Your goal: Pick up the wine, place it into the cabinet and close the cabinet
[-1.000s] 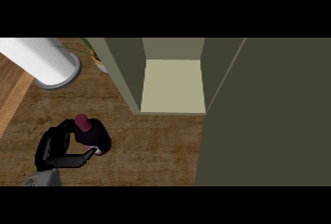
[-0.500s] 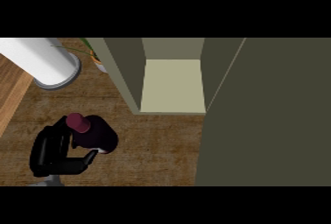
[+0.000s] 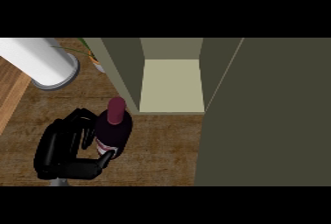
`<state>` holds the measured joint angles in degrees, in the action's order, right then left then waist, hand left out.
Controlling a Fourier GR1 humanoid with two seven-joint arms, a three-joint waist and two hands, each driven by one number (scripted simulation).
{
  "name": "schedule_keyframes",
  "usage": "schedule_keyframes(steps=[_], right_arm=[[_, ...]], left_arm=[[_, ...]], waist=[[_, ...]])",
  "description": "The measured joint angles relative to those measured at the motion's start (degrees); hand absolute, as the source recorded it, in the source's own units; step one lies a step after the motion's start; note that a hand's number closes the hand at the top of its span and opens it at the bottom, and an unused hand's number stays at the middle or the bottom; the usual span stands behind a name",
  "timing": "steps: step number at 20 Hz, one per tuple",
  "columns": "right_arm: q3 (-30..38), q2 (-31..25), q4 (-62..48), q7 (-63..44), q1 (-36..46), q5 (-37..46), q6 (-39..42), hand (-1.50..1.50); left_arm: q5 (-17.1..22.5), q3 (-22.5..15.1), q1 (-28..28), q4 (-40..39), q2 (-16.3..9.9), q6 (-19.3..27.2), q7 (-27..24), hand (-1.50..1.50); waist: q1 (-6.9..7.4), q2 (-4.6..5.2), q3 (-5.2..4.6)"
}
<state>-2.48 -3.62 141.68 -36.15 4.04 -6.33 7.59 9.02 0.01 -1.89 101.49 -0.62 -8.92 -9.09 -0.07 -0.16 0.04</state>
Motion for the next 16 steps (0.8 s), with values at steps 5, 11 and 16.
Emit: schedule_keyframes(steps=[5,11,16], right_arm=[[-0.3,0.6,-0.3,0.9,-1.0,-0.1,0.5,-1.50],[0.5,0.6,-0.2,-0.2,0.2,-0.7,0.5,-1.50],[0.9,0.5,-0.1,0.1,-0.6,-1.0,1.2,-1.50]], left_arm=[[-0.2,-8.2,2.9,5.0,0.4,7.3,6.2,1.50],[-0.3,-15.8,9.9,6.2,0.6,17.5,11.8,1.50],[-0.7,-21.4,15.5,4.4,0.6,26.3,13.6,1.50]], waist=[[-0.16,0.02,0.00],[-0.41,0.06,-0.02],[-0.54,0.08,-0.02]])
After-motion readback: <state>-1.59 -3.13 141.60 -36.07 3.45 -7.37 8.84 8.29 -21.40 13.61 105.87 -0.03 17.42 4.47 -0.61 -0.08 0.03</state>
